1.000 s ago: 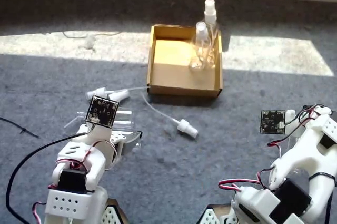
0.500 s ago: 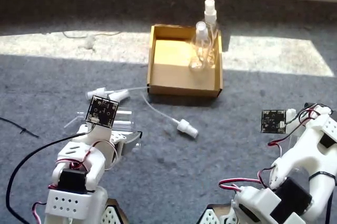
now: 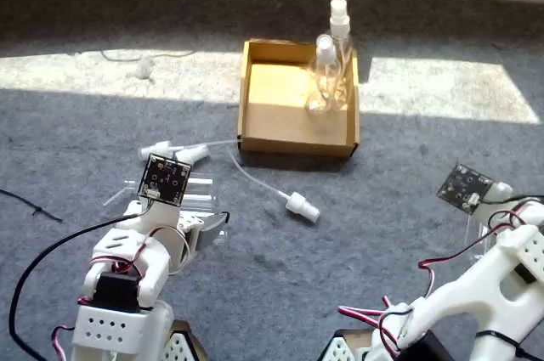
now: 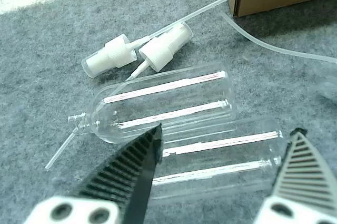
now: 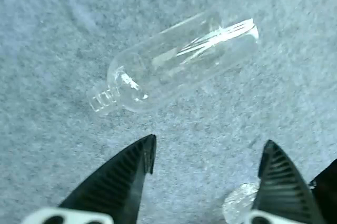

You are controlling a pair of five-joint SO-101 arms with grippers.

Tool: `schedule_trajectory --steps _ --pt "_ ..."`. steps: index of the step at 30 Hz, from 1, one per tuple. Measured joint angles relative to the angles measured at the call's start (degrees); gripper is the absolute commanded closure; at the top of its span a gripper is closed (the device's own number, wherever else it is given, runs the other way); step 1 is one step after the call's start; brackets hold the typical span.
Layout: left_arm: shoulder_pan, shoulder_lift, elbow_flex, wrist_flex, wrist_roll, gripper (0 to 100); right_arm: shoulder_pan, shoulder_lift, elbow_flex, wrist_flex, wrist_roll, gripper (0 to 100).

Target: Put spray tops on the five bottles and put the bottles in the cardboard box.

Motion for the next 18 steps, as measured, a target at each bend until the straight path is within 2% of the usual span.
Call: schedule_trajectory --steps 3,6,9,14,18 --pt "0.00 0.00 0.00 0.00 0.00 66 1.85 -0.09 2.29 0.35 -7.56 93.8" --pt "0.00 0.00 0.00 0.00 0.00 66 2.55 -0.09 4.92 0.44 -19.78 99.7" --pt "0.00 0.00 0.00 0.00 0.00 66 2.55 -0.09 8.09 0.44 -30.95 99.4" --pt "0.00 0.00 0.00 0.00 0.00 66 3.34 -0.09 9.14 0.44 -43.16 99.4" --pt "0.00 0.00 0.00 0.00 0.00 66 6.51 -0.62 8.18 0.00 -48.44 99.4"
